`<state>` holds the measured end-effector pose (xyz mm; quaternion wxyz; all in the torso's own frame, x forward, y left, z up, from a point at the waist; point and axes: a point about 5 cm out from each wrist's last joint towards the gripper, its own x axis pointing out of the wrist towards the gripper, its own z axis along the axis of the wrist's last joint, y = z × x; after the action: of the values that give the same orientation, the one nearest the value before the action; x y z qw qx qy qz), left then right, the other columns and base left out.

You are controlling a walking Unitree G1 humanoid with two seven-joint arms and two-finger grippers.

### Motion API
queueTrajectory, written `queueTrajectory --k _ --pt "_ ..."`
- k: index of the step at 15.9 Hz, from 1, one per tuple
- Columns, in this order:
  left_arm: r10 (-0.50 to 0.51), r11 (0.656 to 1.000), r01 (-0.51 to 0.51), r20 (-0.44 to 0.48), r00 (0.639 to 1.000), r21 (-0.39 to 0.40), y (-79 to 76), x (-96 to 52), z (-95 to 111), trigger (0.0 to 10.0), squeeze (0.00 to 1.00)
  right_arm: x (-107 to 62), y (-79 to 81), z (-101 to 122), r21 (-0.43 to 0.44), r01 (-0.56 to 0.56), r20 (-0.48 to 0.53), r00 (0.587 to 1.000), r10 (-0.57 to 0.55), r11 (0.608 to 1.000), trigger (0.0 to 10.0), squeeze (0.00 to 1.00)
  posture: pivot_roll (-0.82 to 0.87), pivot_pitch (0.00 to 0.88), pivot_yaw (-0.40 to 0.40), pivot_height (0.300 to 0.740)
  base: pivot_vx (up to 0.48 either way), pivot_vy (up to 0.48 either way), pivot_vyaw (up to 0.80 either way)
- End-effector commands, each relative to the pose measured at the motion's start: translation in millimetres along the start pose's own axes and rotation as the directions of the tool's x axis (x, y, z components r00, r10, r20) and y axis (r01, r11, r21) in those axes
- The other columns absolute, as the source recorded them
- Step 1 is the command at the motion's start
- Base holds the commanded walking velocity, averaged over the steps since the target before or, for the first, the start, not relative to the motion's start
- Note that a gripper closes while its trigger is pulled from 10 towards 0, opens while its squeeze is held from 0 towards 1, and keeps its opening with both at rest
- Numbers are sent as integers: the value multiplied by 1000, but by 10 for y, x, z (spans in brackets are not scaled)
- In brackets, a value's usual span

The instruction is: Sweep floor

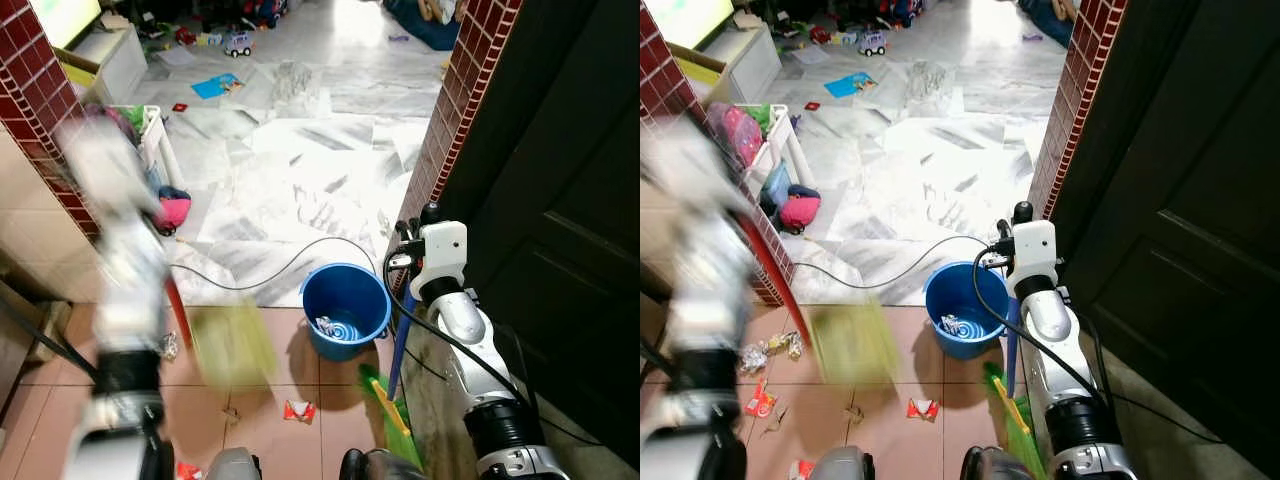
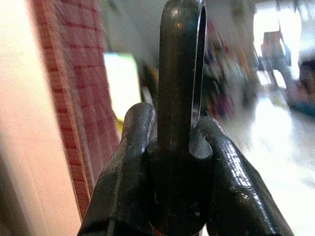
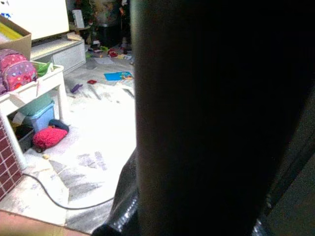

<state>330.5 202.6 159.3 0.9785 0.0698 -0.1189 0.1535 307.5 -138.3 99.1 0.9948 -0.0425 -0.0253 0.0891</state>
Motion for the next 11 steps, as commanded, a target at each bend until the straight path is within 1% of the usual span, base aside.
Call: queueTrajectory --k 1,2,3,4,5,6,7,8,9,10,11 --pt "-1 1000 1 9 1000 -6 -12 7 -4 10000 0 26 24 78 19 -21 38 999 21 1000 10000 0 5 0 0 740 0 0 0" --pt "0 1000 0 -47 999 3 -27 -50 -153 10000 0 34 37 99 18 -31 44 999 30 999 10000 0 3 0 -3 740 0 0 0" --pt "-6 1000 7 -72 997 6 -53 -91 -235 10000 0 50 36 135 8 -36 52 998 35 999 10000 0 -4 0 -7 740 0 0 0" --pt "-21 1000 22 -69 997 11 -94 -119 -280 10000 0 71 22 163 1 -38 58 998 38 999 10000 0 -10 0 -10 740 0 0 0" --pt "-19 1000 21 -96 995 20 -149 -162 -371 10000 0 101 14 197 -6 -41 65 997 41 999 10000 0 -12 0 -12 740 0 0 0" --pt "-29 998 34 -116 993 48 -203 -216 -453 10000 0 114 26 220 -4 -44 73 996 44 999 10000 0 -15 0 -7 740 0 0 0" --pt "-40 998 46 -132 990 45 -237 -257 -502 10000 0 115 39 225 -2 -46 77 996 46 999 10000 0 -15 0 -7 740 0 0 0" --pt "-52 997 59 -137 989 49 -264 -289 -533 10000 0 115 49 221 3 -46 78 996 46 999 10000 0 -15 0 -7 740 0 0 0" --pt "-84 995 90 -136 987 40 -324 -335 -575 10000 0 113 61 217 17 -44 83 996 42 999 10000 0 -10 0 -6 740 0 0 0" --pt "-107 993 111 -107 988 26 -389 -385 -593 10000 0 112 71 201 38 -39 83 996 36 999 10000 0 -7 0 1 740 0 0 0" --pt "-113 993 115 -77 991 29 -430 -421 -596 10000 0 113 76 185 55 -34 79 996 30 998 10000 0 -7 0 1 740 0 0 0"
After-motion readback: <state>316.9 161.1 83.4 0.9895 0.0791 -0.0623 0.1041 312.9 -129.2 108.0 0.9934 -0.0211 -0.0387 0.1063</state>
